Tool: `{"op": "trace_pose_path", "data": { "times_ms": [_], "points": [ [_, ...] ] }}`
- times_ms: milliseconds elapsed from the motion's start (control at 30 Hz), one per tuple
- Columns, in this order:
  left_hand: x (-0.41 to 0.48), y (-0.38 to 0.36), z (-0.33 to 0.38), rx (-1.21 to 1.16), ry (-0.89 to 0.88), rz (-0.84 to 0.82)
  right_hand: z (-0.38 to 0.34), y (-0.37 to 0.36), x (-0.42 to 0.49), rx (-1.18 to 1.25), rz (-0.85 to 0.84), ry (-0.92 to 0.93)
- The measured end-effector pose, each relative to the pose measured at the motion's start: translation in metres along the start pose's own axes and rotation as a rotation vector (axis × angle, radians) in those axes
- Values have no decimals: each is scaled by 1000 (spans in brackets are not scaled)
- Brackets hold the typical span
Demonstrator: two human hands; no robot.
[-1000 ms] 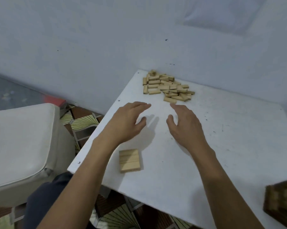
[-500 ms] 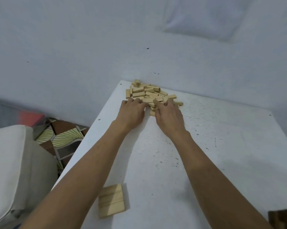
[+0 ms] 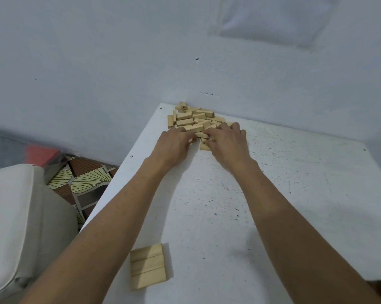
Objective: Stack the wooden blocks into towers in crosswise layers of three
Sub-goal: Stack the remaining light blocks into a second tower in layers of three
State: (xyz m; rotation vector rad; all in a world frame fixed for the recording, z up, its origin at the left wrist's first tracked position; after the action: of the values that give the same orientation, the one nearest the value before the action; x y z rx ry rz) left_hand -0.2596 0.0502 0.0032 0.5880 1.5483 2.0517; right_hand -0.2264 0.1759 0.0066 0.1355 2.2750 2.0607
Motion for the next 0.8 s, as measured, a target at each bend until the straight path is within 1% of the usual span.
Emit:
{"op": "trace_pose_path", "data": {
  "times_ms": [100,267,300,367,467,567,667,800],
  "points": [
    [-4,2,1,4,-3,-4,1,-1,-5,14,59,11],
    [-13,11,-3,-11,7,27,0,7,-16,-1,208,35],
    [-15,13,-3,-21,9,37,0,8,-19,22,232,47],
    [-20,18,-2,-67,9,53,1,12,-27,141,277,71],
    [-29,23,3,-139,-4,84,3,16,-46,346,284,77],
    [-44,31,12,-203,-20,115,6,20,-78,449,319,67],
    [-63,39,27,-252,-26,120,10,21,-116,495,325,9],
    [-87,39,54,-272,-3,-3,7,23,-168,445,312,-20]
  ]
}}
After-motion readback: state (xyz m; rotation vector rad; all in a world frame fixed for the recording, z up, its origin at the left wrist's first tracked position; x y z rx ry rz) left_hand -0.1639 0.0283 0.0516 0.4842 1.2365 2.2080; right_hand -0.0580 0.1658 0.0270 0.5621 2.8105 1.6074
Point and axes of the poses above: each hand's wrist, its own x-axis towards the middle knuckle, its own y-axis out of the back of the hand, z = x × y, the point moved 9 cm from there along x, towards the middle knuckle, and after that the axes turned 11 degrees about -z, right-handed, at the moved point
